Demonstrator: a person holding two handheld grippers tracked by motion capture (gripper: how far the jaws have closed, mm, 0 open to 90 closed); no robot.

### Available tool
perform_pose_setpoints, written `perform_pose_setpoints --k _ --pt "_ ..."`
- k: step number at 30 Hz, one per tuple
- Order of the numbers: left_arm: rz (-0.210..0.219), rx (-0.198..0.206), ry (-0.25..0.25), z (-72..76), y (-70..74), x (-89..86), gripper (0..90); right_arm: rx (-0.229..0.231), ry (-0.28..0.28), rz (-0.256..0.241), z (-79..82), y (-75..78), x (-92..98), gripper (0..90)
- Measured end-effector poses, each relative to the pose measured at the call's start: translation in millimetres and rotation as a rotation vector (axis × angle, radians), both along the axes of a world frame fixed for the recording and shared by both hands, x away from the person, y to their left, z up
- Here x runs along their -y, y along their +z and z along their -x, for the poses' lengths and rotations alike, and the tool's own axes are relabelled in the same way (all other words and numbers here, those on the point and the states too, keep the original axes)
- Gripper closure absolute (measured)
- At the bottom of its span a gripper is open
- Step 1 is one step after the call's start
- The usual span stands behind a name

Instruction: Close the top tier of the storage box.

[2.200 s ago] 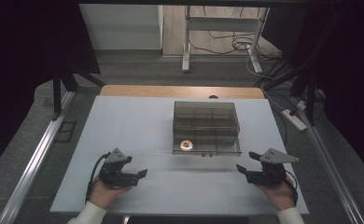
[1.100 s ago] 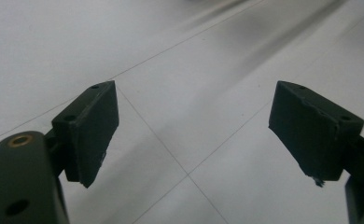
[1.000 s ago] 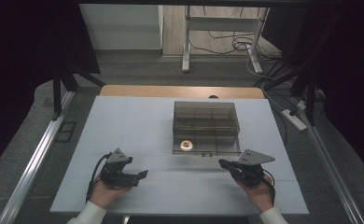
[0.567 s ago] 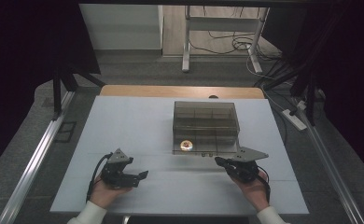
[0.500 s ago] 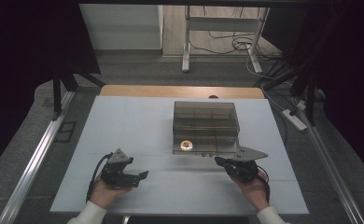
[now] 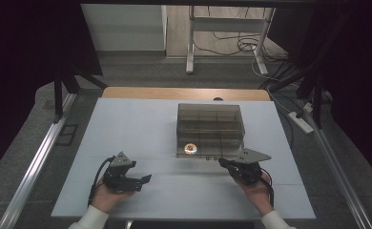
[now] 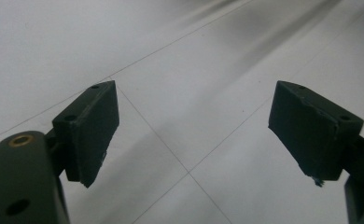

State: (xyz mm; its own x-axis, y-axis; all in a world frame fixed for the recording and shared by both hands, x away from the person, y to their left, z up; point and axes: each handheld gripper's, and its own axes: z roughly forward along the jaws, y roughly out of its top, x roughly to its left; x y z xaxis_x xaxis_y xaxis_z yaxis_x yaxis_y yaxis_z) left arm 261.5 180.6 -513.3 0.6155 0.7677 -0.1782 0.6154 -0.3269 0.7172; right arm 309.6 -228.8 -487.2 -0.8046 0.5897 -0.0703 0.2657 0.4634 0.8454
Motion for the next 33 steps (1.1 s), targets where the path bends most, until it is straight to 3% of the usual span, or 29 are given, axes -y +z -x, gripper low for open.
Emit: perform_pose_setpoints --k 4,33 --pt "0.013 -0.001 -0.008 0.6 1.0 0.1 18.0 0.010 0.001 0.004 -0.2 -0.2 -1.9 88.8" --pt "-0.012 -0.012 -0.014 -0.6 -1.6 2.0 17.0 0.037 -0.030 -0.004 -6.0 -0.5 -1.8 88.8"
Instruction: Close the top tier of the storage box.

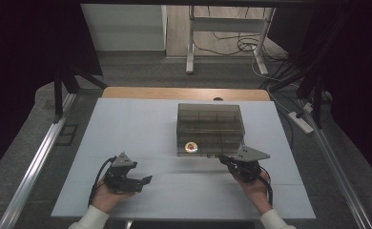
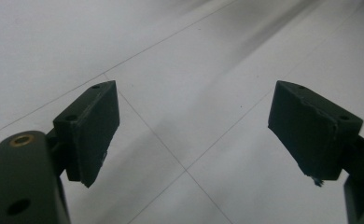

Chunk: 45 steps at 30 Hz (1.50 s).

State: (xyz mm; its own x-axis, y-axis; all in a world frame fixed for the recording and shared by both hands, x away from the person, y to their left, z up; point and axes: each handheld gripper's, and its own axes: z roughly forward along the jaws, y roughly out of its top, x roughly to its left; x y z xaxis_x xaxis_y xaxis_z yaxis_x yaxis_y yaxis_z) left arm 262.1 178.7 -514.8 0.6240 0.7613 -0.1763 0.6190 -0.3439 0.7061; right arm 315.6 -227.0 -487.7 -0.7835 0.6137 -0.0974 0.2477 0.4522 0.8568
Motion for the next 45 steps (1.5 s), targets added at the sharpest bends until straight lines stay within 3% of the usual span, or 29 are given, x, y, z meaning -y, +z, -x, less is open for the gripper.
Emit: perform_pose_setpoints --k 16,45 --pt "-0.003 0.013 -0.002 0.3 0.9 -0.4 17.0 0.010 -0.009 0.005 -5.7 0.9 -0.4 88.8" --pt "-0.022 -0.006 -0.013 -1.2 -2.0 0.2 16.8 0.027 -0.023 0.020 -20.7 2.3 -3.2 88.7"
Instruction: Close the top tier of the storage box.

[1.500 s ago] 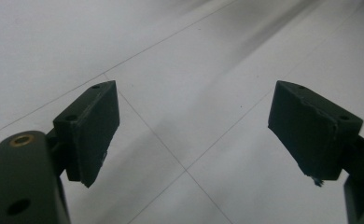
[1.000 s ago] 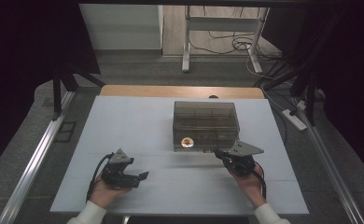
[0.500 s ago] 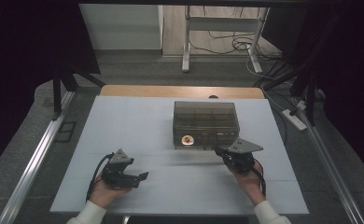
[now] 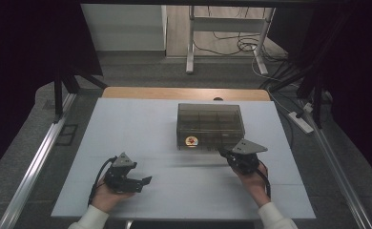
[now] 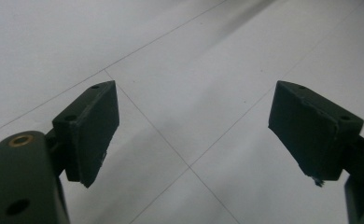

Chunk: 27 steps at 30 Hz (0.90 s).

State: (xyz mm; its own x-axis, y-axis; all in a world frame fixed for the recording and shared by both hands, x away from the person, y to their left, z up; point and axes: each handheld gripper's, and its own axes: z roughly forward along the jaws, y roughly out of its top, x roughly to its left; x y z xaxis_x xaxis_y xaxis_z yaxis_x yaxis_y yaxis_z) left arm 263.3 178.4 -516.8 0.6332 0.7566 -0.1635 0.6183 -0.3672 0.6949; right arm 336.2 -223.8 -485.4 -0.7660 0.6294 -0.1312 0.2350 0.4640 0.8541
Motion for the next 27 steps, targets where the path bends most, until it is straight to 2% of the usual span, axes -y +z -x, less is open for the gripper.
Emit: perform_pose_setpoints --k 27 --pt "-0.005 0.001 0.000 0.1 -0.2 -0.4 16.8 0.007 -0.019 -0.015 -23.9 1.1 -6.0 88.7"
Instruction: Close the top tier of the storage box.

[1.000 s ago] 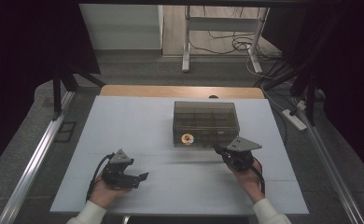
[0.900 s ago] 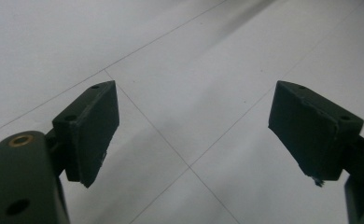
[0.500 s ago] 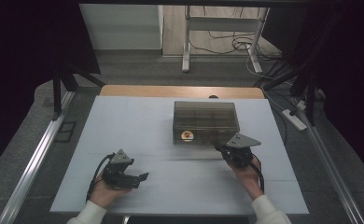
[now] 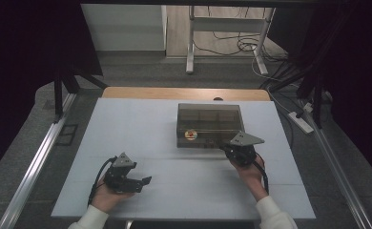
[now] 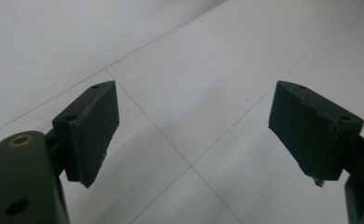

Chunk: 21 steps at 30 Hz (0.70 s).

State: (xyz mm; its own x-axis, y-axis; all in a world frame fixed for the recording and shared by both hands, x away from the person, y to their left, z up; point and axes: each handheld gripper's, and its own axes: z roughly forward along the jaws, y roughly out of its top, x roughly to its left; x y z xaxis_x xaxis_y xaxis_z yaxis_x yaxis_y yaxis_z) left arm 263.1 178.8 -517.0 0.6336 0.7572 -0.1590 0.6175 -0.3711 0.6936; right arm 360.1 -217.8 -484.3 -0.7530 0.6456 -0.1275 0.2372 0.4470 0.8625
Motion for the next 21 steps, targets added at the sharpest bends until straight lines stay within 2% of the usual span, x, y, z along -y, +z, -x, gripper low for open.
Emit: perform_pose_setpoints --k 21 --pt "0.003 0.002 -0.004 0.6 0.7 0.5 16.6 0.006 -0.021 -0.008 -17.7 -0.9 -2.0 88.8"
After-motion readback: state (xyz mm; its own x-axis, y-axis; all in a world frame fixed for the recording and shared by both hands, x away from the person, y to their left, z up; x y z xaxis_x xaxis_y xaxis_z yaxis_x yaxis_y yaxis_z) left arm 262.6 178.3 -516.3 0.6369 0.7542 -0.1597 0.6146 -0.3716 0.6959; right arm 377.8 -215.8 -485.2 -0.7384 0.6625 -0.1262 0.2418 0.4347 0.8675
